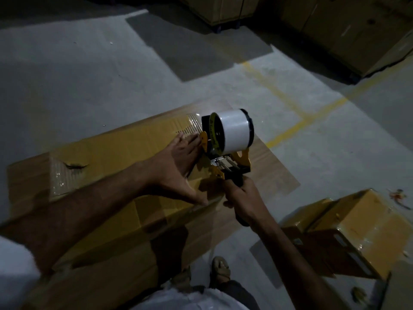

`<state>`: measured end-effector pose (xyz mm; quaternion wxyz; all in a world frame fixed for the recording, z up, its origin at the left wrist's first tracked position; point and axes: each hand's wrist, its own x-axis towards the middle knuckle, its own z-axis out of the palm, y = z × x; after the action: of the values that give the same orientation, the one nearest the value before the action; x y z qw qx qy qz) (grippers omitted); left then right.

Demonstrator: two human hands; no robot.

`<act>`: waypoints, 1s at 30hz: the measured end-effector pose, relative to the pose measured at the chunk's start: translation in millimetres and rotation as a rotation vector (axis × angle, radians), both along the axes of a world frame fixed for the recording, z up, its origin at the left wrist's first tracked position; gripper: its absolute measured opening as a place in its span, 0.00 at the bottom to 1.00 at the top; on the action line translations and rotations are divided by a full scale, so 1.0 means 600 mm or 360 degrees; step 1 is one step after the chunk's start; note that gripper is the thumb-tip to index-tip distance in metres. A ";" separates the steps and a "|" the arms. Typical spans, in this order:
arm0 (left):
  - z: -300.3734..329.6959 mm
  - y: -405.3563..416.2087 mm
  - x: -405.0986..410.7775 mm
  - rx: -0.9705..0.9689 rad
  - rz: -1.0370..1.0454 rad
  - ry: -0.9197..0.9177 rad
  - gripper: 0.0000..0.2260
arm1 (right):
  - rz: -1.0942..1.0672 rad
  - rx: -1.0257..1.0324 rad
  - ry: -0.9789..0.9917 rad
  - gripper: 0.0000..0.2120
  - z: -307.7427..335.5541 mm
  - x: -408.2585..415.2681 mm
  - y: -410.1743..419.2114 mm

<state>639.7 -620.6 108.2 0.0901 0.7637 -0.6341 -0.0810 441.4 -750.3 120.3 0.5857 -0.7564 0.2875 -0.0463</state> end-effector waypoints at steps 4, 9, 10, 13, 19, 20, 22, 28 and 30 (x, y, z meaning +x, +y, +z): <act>-0.018 -0.001 -0.021 -0.0072 0.0073 -0.0070 0.60 | -0.0050 0.0156 0.0034 0.11 0.004 -0.019 0.005; -0.022 -0.002 -0.019 -0.0036 0.0071 0.0005 0.58 | -0.0199 0.0265 0.0092 0.09 -0.003 -0.105 0.025; -0.025 -0.003 -0.023 -0.0020 0.0060 -0.0014 0.56 | -0.0222 0.0286 0.0094 0.09 -0.004 -0.123 0.029; -0.027 -0.002 -0.038 -0.0080 -0.0077 0.0052 0.49 | -0.0250 0.0318 0.0088 0.07 -0.008 -0.140 0.034; -0.010 -0.012 -0.039 -0.0112 -0.0363 -0.0016 0.39 | -0.0099 -0.0108 -0.0007 0.11 -0.003 -0.121 0.034; -0.010 -0.011 -0.041 -0.0100 -0.0376 -0.0020 0.37 | -0.0097 -0.0108 -0.0029 0.11 -0.005 -0.124 0.033; -0.014 -0.008 -0.044 -0.0047 -0.0350 -0.0012 0.34 | -0.0118 -0.0041 -0.0038 0.11 -0.011 -0.137 0.029; -0.019 0.000 -0.067 0.0121 -0.0140 -0.0109 0.31 | -0.0171 0.0212 0.0128 0.11 -0.060 -0.224 0.031; -0.020 0.005 -0.088 0.0109 -0.0044 -0.0099 0.29 | -0.0179 0.0362 0.0144 0.08 -0.075 -0.240 0.030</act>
<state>587.0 -617.6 96.1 0.0432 0.7595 -0.6441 -0.0802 297.6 -732.2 75.2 0.6506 -0.6691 0.3590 -0.0120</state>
